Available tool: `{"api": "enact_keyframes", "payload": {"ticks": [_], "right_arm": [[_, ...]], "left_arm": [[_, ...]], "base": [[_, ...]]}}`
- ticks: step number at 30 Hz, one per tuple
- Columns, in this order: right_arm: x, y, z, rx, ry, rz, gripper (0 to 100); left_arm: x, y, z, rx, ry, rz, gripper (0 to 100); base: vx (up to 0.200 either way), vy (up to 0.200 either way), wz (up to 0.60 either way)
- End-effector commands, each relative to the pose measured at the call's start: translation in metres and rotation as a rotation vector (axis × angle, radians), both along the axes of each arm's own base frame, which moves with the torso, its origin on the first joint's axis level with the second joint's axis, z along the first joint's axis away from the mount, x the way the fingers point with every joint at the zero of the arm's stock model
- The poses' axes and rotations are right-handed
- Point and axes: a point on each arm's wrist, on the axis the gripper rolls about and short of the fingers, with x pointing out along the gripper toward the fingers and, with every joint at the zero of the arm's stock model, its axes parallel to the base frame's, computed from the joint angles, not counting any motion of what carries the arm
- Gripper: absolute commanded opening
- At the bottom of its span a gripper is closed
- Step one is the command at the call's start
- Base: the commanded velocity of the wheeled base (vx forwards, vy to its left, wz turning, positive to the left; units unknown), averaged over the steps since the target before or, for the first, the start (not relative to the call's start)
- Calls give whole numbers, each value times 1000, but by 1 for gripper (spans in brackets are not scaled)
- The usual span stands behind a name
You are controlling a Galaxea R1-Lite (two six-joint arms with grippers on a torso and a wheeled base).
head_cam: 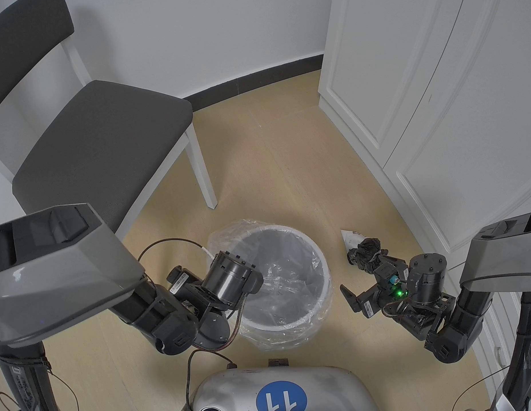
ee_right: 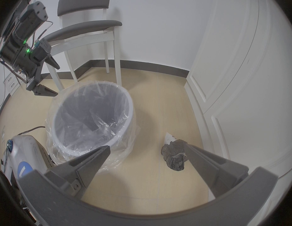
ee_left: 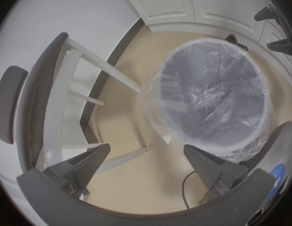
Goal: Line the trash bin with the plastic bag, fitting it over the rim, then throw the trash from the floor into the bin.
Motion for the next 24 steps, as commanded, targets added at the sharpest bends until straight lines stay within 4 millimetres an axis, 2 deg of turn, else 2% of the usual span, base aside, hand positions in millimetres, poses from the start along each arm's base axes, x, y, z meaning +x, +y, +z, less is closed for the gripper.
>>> {"api": "enact_keyframes", "payload": {"ticks": [1,3,9,14,16,17,20,24], "right_arm": [[0,0,-3,-8,6,1,100],[0,0,-3,-11,6,2,100],[1,2,-7,-16,16,5,100],[1,3,-11,-21,22,5,100],[1,4,-12,-21,24,6,100],[2,4,-12,-21,23,5,100],[2,4,-12,-21,23,5,100],[2,4,-11,-18,18,6,100]], "left_arm": [[-7,15,-9,-15,31,45,100],[-8,16,-13,-32,41,56,100],[-1,16,-46,-138,113,100,100],[16,5,-64,-217,107,121,100],[19,5,-67,-219,107,127,100],[27,9,-75,-214,109,150,100],[37,20,-80,-214,110,194,100],[43,31,-72,-251,86,240,100]], "base": [[0,0,0],[0,0,0],[0,0,0],[0,0,0],[0,0,0],[0,0,0],[0,0,0],[0,0,0]]}}
